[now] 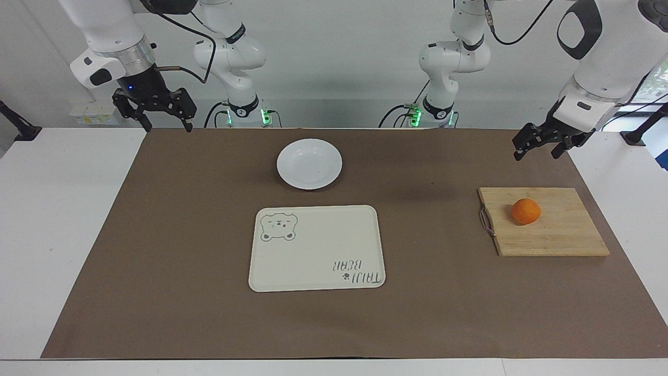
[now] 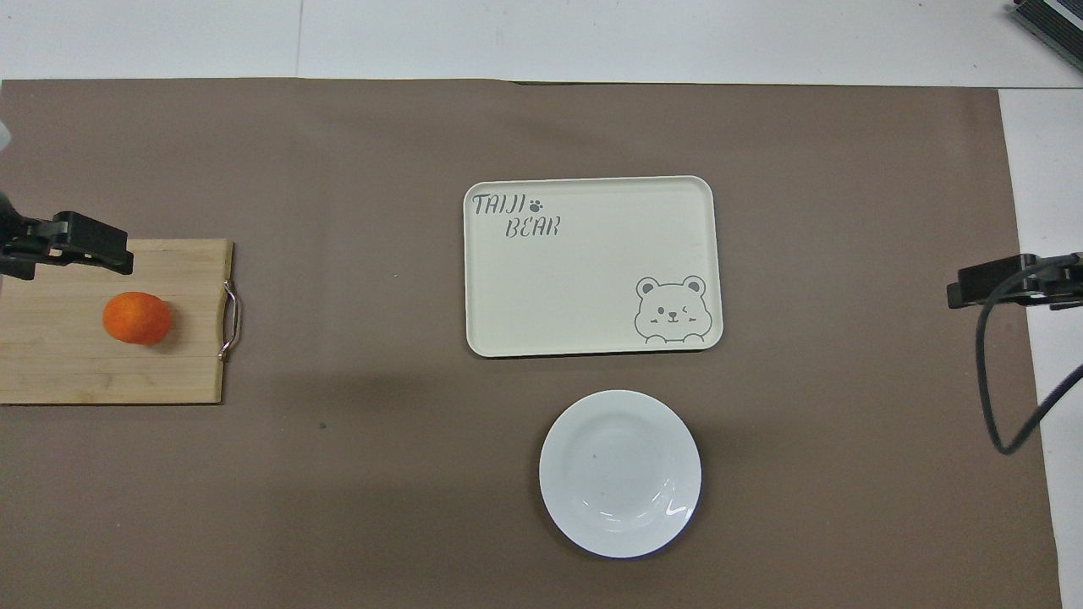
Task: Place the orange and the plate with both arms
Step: 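Move the left gripper down toward the orange on the cutting board, then close the left gripper around the orange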
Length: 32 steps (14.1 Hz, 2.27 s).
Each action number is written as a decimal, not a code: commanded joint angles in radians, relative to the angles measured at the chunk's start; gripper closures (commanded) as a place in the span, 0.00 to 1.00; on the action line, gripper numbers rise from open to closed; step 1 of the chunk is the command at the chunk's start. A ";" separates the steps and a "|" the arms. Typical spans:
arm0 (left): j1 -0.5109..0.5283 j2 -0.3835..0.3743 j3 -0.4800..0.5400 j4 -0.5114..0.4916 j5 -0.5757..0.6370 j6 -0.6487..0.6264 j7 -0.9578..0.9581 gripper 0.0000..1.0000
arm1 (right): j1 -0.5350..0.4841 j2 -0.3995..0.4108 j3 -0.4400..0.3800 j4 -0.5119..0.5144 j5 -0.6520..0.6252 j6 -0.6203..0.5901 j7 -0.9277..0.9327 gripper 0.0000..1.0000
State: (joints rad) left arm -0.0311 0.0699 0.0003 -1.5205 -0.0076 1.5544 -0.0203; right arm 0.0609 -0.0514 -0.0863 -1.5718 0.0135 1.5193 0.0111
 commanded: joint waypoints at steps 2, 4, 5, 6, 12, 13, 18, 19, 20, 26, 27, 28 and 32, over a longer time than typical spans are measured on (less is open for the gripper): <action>-0.006 -0.036 0.004 -0.017 0.001 0.009 0.014 0.00 | -0.009 0.012 0.003 0.021 -0.004 -0.016 -0.016 0.00; -0.004 -0.041 0.004 -0.024 0.000 0.016 0.014 0.00 | -0.009 0.012 0.003 0.021 -0.004 -0.016 -0.016 0.00; -0.004 -0.041 0.004 -0.026 0.000 0.013 0.014 0.00 | -0.009 0.012 0.003 0.021 -0.004 -0.016 -0.016 0.00; -0.003 -0.041 0.004 -0.026 0.000 0.015 0.014 0.00 | -0.009 0.012 0.003 0.021 -0.004 -0.016 -0.016 0.00; 0.010 -0.065 0.004 -0.104 0.000 0.041 0.054 0.00 | -0.009 0.012 0.003 0.021 -0.004 -0.016 -0.016 0.00; 0.010 -0.065 0.006 -0.115 0.000 0.053 0.059 0.00 | -0.009 0.012 0.003 0.021 -0.004 -0.016 -0.016 0.00; 0.036 -0.087 0.017 -0.227 0.000 0.148 0.143 0.00 | -0.009 0.012 0.003 0.021 -0.004 -0.016 -0.016 0.00; 0.039 -0.087 0.017 -0.242 0.000 0.171 0.154 0.00 | -0.009 0.012 0.003 0.021 -0.004 -0.016 -0.016 0.00; 0.052 -0.088 0.017 -0.266 0.000 0.188 0.164 0.00 | -0.009 0.012 0.003 0.021 -0.004 -0.016 -0.016 0.00; 0.120 -0.082 0.017 -0.380 -0.002 0.331 0.307 0.00 | -0.009 0.012 0.003 0.021 -0.004 -0.016 -0.016 0.00; 0.123 -0.079 0.017 -0.400 0.000 0.363 0.322 0.00 | -0.009 0.012 0.003 0.021 -0.004 -0.016 -0.016 0.00; 0.123 -0.075 0.017 -0.423 -0.002 0.396 0.329 0.00 | -0.009 0.012 0.003 0.021 -0.004 -0.016 -0.016 0.00; 0.143 -0.042 0.017 -0.471 -0.002 0.466 0.347 0.00 | -0.009 0.012 0.003 0.021 -0.004 -0.016 -0.016 0.00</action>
State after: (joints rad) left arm 0.0887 0.0259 0.0236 -1.9495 -0.0075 1.9709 0.2996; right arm 0.0609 -0.0514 -0.0863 -1.5718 0.0135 1.5192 0.0111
